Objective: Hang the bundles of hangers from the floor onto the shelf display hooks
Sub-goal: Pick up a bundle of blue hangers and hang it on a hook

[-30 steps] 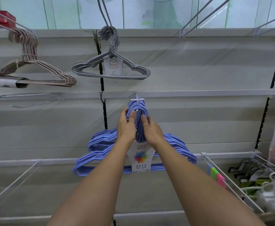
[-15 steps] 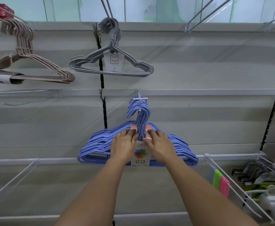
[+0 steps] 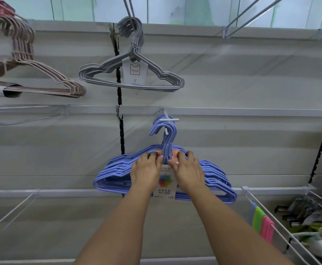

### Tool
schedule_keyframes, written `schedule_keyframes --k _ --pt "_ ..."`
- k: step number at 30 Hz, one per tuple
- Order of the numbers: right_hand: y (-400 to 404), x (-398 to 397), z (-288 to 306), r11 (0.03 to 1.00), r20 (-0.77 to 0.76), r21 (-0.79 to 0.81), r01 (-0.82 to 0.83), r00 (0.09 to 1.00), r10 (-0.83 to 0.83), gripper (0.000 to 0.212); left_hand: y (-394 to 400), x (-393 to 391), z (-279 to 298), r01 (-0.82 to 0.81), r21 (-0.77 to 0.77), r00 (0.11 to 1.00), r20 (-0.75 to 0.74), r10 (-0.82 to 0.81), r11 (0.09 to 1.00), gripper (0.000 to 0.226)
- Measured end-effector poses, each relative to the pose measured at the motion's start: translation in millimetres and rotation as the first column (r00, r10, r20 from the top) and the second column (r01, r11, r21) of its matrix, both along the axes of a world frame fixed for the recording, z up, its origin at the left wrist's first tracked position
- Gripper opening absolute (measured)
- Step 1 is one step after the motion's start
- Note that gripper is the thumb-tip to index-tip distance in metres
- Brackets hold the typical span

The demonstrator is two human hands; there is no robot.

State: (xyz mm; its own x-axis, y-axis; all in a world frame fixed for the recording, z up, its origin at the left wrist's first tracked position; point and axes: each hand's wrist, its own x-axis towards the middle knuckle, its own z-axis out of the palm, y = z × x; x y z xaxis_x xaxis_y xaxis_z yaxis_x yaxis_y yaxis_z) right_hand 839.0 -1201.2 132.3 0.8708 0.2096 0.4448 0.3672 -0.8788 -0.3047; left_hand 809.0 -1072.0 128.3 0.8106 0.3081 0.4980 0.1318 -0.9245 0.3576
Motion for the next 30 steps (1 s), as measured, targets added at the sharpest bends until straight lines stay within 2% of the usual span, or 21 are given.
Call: schedule_keyframes --k 7,13,19,24,30 --pt "-5.5 -2.1 1.7 0.999 -0.021 -0.008 0.048 0.999 -0.048 0.058 -10.3 0.3 -0.5 -0.042 -0.011 0.998 -0.038 0.041 0.999 0.047" --pt "-7.9 -9.5 -0.9 0.999 -0.022 0.038 0.025 0.999 -0.024 0.060 -14.8 -3.2 -0.9 -0.033 -0.111 0.999 -0.047 0.028 0.993 0.052" --pt "-23.7 -15.3 -11.1 0.997 -0.077 0.049 -0.057 0.995 0.061 0.060 -27.8 -9.0 1.8 -0.189 -0.235 0.972 -0.185 0.147 0.953 0.065" --pt "-49.8 -22.4 -18.2 0.996 -0.132 0.042 -0.081 0.988 0.086 0.061 -29.2 -21.5 -10.5 -0.143 -0.269 0.988 -0.088 0.124 0.952 0.063" --pt "-74.0 -38.2 -34.7 0.990 -0.114 0.054 -0.131 0.984 0.137 0.061 -44.1 -51.1 -43.2 -0.131 -0.363 0.983 0.070 0.167 0.922 0.057"
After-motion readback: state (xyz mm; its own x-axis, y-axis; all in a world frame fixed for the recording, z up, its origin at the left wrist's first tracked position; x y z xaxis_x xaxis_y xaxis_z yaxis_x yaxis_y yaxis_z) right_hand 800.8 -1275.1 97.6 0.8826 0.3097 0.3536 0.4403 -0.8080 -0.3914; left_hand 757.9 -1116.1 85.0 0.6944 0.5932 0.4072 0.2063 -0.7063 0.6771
